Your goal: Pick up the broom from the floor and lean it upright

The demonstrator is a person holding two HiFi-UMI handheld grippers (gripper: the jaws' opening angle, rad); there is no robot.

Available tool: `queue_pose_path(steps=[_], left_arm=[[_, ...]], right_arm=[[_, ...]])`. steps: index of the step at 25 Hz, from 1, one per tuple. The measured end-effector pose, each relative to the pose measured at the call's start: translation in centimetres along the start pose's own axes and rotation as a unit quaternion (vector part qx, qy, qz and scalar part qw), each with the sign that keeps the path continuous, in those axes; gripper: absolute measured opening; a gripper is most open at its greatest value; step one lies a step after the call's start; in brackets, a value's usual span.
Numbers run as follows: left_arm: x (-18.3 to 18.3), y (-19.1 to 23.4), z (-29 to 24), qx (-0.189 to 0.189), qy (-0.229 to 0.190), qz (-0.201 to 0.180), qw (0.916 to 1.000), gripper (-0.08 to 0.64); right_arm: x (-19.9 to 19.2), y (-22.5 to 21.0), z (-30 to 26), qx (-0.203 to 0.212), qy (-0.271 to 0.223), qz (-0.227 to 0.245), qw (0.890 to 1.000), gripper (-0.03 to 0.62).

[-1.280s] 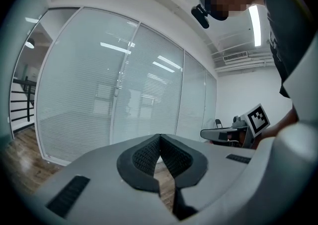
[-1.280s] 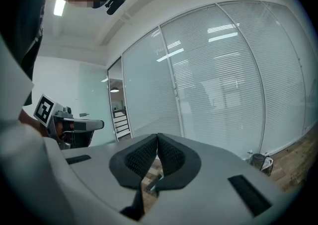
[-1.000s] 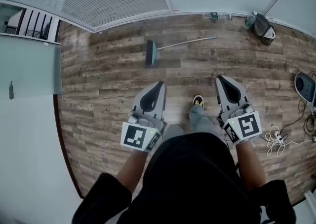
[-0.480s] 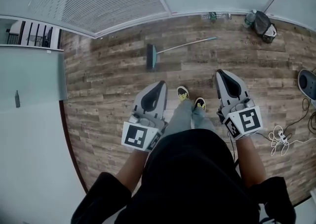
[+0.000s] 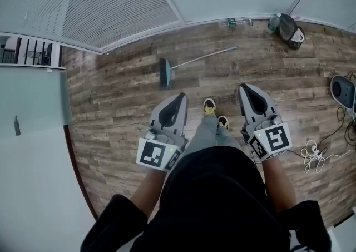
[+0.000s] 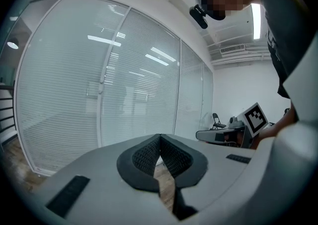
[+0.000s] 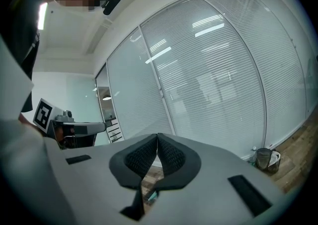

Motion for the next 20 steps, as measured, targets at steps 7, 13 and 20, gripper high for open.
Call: queue_pose_path(steps=[7, 13, 20], left_arm=[[0.9, 4.3, -1.5, -0.007, -0.023, 0.023, 0.9994, 0.023], [2.2, 10.5, -2.2, 0.005, -0.053, 0.042, 0.9977, 0.023], [2.4, 14.9, -3.1, 0.014, -0.064, 0.035, 0.9973, 0.023]], right_arm=[[0.6, 0.8, -5.4, 0.008, 0.009, 0.020, 1.000, 0.017], [1.4, 3.2, -11.7, 0.030, 0.025, 0.044, 0.998, 0.017], [2.0, 3.8, -15.0, 0.023, 0.033, 0.058, 0.998, 0.017]])
Point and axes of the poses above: the fingertips, and each gripper's own axes: z backward along the fingers, y to its left, x out of its top, the point moved 5 cm from there along z, backward along the fingers, and after that the axes turned 3 degrees about -y, right-handed, at the moved point
